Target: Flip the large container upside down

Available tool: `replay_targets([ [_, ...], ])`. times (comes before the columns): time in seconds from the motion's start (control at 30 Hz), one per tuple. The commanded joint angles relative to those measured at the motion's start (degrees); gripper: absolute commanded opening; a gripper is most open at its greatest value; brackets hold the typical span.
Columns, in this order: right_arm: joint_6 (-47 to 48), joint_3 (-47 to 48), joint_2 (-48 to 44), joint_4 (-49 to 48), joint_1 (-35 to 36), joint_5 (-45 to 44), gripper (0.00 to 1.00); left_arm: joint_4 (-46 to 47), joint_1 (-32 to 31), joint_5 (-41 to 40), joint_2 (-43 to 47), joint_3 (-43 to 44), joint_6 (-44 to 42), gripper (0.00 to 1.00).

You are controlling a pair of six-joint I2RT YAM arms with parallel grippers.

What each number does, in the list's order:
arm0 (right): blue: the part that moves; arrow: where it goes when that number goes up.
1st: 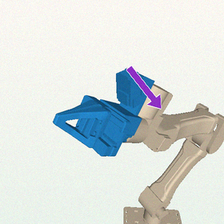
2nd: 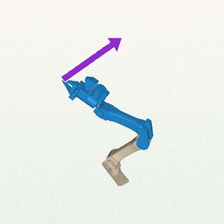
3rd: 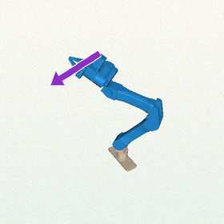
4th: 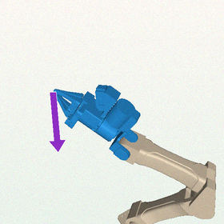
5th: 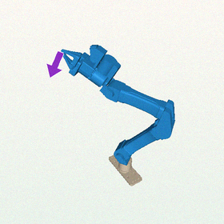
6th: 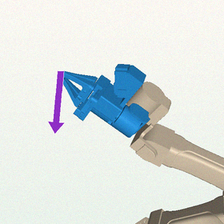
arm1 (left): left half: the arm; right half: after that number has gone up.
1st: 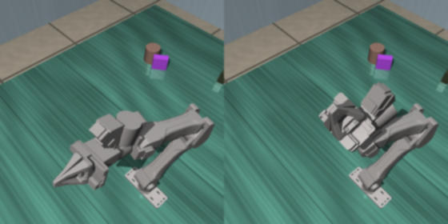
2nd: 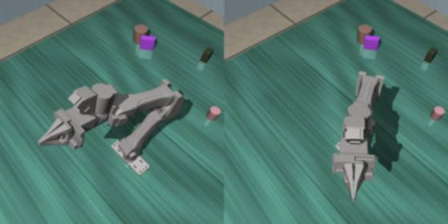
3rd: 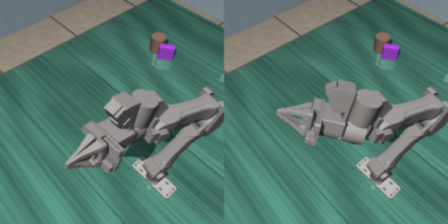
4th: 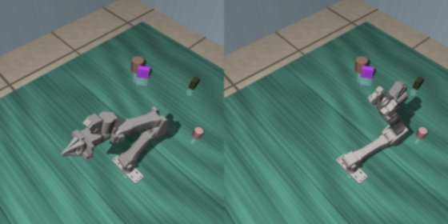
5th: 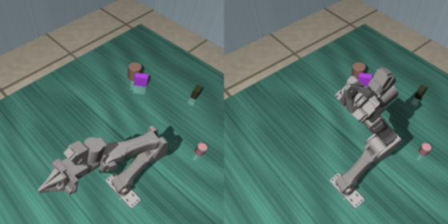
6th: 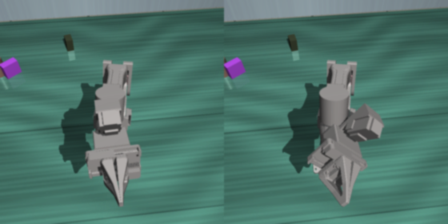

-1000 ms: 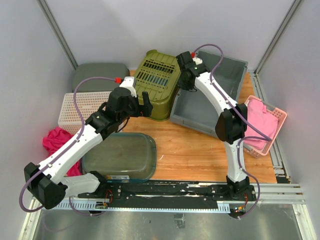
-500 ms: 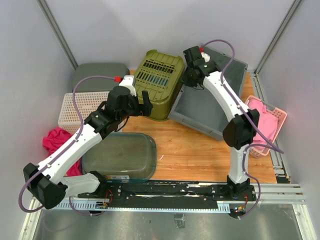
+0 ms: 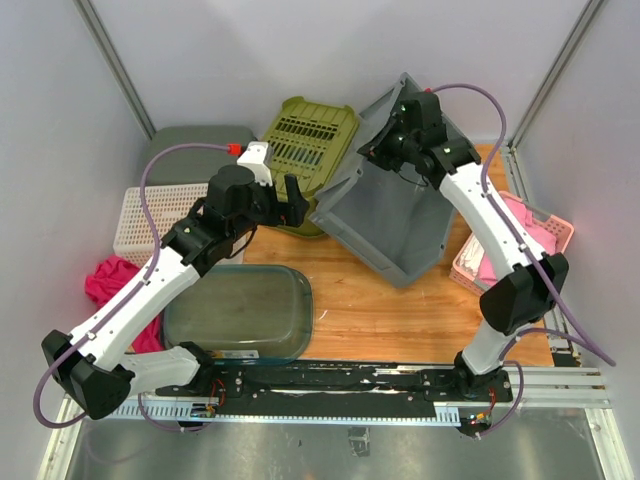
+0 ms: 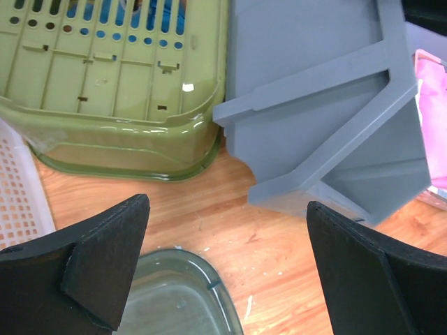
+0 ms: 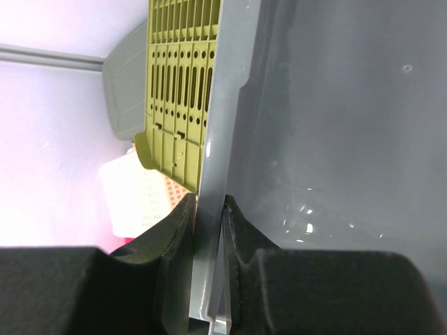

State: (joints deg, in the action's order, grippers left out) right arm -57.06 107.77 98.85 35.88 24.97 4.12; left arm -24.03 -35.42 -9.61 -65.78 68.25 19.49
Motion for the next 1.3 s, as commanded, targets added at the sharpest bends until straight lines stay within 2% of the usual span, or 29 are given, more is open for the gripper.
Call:
replay_targets([
  [0.0,-6.46,-11.32,-8.18,-26.82,-2.06,15.1,0.01,2.73,0.09,4.82,0.89,-0.25,-0.25,0.99],
  [0.1,-13.73,-27.56,-14.07,-43.89,-6.09,21.22,0.01,3.74,0.12,6.55,0.67,-0.53,0.18,0.99],
  [0.2,-20.68,-36.57,-18.03,-57.44,-9.99,25.43,0.01,4.73,0.15,8.12,0.09,-0.78,0.23,0.99],
  [0.4,-29.13,-42.16,-20.07,-71.7,-13.06,31.36,0.01,5.72,0.17,9.38,-2.07,0.56,-0.25,0.99],
  [0.7,-43.0,-45.18,-16.08,-93.34,-13.27,30.75,0.01,6.22,0.17,7.02,-0.57,0.29,0.97,0.99],
  [0.8,-44.26,-48.15,-15.72,-95.52,-14.54,32.21,0.01,6.3,0.17,7.32,-0.32,-0.16,1.37,0.99],
  [0.93,-46.6,-57.22,-16.6,-99.11,-18.82,36.48,0.01,5.72,0.17,7.85,-0.4,0.78,1.96,0.99],
  [1.0,-45.65,-62.29,-18.39,-97.76,-22.22,39.59,0.11,2.31,0.62,9.35,-2.14,4.09,2.8,0.99],
  [1.07,-42.82,-67.67,-20.78,-94.41,-25.44,42.41,0.26,-1.52,0.77,11.2,-5.35,8.5,2.84,0.99],
  [1.13,-38.56,-70.79,-23.75,-88.82,-28.48,44.76,0.38,-1.6,0.71,12.87,-5.88,10.25,3.16,0.99],
  [1.27,-24.55,-71.27,-29.86,-68.2,-33.56,48.06,0.45,1.08,0.79,13.9,-5.13,10.95,3.44,0.99],
])
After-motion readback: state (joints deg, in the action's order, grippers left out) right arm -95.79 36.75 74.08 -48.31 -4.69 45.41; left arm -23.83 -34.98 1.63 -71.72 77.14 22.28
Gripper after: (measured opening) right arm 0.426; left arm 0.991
